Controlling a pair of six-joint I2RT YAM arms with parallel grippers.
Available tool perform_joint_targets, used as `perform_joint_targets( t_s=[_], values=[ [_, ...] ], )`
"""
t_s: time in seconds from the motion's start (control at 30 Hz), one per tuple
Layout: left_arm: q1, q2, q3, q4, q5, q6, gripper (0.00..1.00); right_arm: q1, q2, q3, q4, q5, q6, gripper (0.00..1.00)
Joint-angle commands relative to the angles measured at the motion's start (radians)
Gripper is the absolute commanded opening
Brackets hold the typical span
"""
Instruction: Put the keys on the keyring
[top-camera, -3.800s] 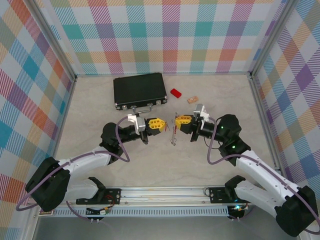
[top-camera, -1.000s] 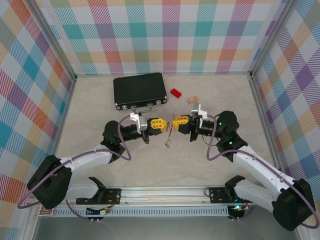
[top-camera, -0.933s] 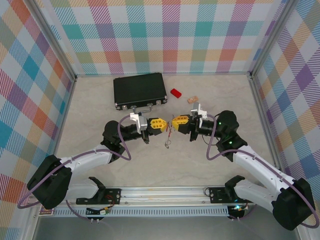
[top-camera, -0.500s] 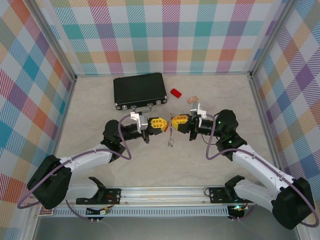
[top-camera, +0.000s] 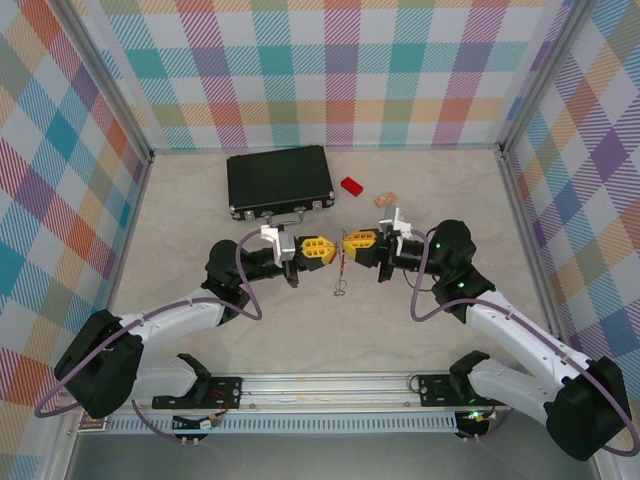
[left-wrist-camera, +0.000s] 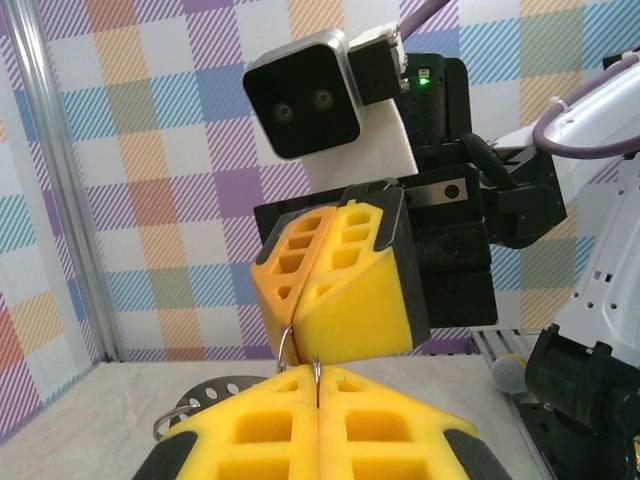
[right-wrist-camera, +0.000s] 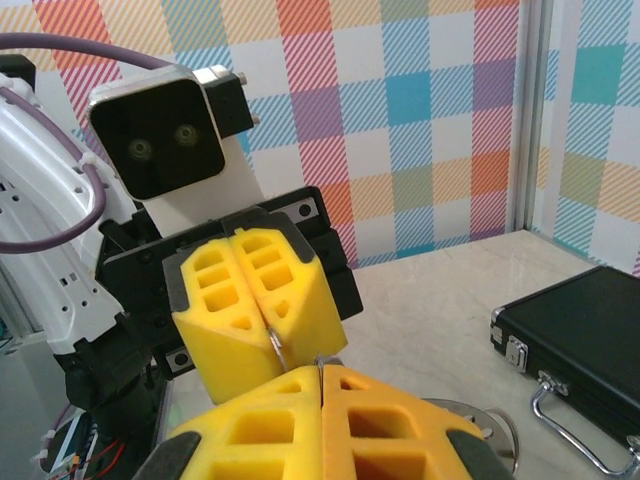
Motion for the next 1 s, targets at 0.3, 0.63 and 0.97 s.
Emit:
perform_joint_targets(
  t_s=[0.3,0.63,0.97],
  values=[
    [0.001,0.014,0.016,0.058,0.029,-0.005,0.0,0.008,-0.021,0.029,-0.009,0.043,-0.03,0.0],
    [0.002,-0.034,0.013,-0.09,-0.054,0.089,0.0,0.007,-0.055,0.012,-0.011,0.045,-0.057,0.0],
    [0.003,-0.038,0.011,-0.07,-0.03,0.08,0.0,0.034,-0.041,0.018,-0.042,0.052,-0.1,0.0]
  ],
)
